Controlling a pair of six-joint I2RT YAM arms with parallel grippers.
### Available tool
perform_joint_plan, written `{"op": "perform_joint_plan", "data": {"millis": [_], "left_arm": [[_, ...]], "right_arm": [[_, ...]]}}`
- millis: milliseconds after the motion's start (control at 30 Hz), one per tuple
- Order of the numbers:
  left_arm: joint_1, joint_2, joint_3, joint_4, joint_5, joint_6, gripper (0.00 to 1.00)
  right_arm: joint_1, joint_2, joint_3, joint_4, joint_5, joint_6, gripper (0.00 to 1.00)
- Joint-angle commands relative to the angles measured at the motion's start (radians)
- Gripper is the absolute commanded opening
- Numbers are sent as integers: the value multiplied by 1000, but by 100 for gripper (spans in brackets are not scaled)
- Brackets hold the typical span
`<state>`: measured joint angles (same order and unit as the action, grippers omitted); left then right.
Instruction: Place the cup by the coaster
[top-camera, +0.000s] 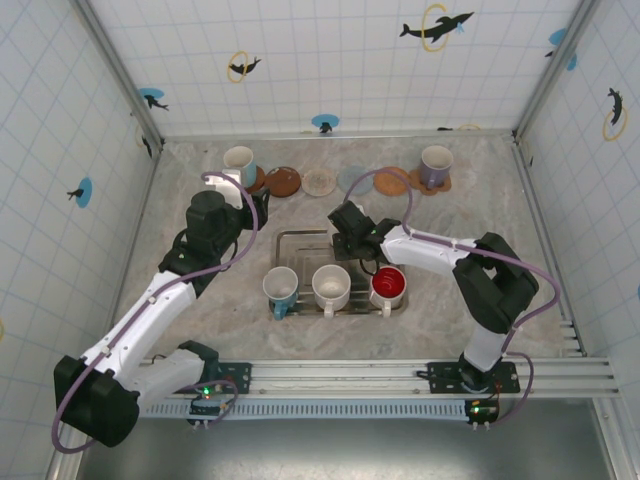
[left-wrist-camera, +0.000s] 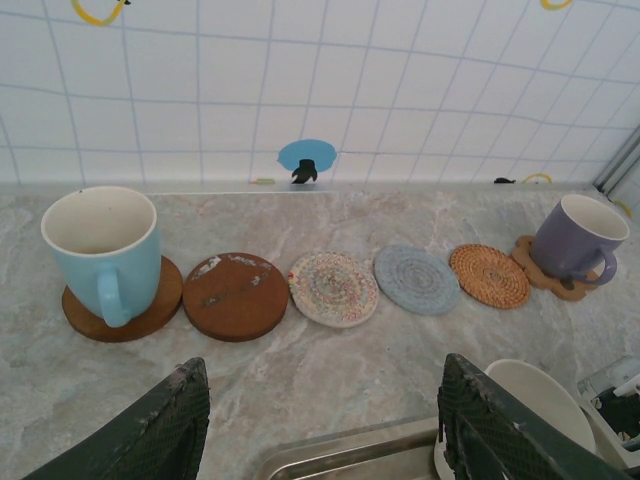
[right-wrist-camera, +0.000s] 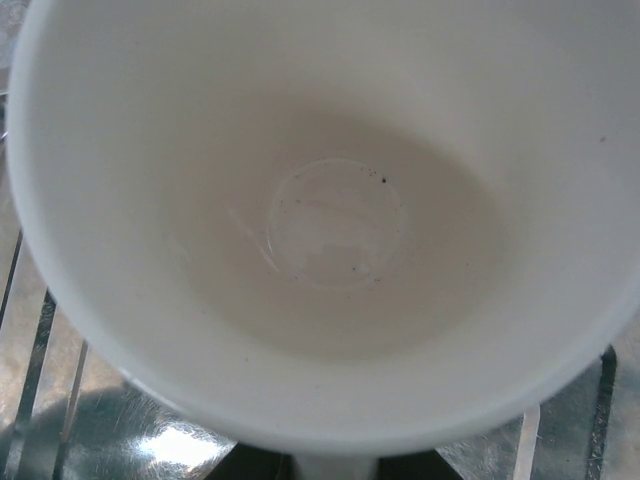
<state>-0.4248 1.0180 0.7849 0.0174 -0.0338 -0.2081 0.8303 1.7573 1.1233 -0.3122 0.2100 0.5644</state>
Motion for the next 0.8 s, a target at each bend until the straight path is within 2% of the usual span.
{"op": "perform_joint_plan", "data": {"millis": [0, 767], "left_arm": [[-2, 8, 1, 26, 1, 19, 61], [-2, 21, 4, 26, -3, 17, 60]], "right_arm": [[-3, -36, 37, -4, 35, -10, 0], [-15, -102, 59, -66, 106, -96, 0]]}}
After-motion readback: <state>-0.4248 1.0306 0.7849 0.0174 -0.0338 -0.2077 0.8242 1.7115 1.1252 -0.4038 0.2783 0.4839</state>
